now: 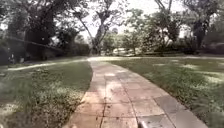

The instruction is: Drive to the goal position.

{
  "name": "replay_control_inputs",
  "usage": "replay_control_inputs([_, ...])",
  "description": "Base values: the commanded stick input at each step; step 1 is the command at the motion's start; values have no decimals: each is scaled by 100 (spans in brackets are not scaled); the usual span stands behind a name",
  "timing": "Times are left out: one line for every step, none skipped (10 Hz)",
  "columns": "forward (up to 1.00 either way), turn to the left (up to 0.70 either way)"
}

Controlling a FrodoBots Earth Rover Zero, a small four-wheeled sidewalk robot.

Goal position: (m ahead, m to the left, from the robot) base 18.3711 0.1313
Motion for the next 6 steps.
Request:
replay_control_inputs([70, 0])
replay_control_inputs([70, -20])
replay_control_inputs([70, -35])
replay_control_inputs([70, -35])
replay_control_inputs([70, -35])
replay_control_inputs([70, -35])
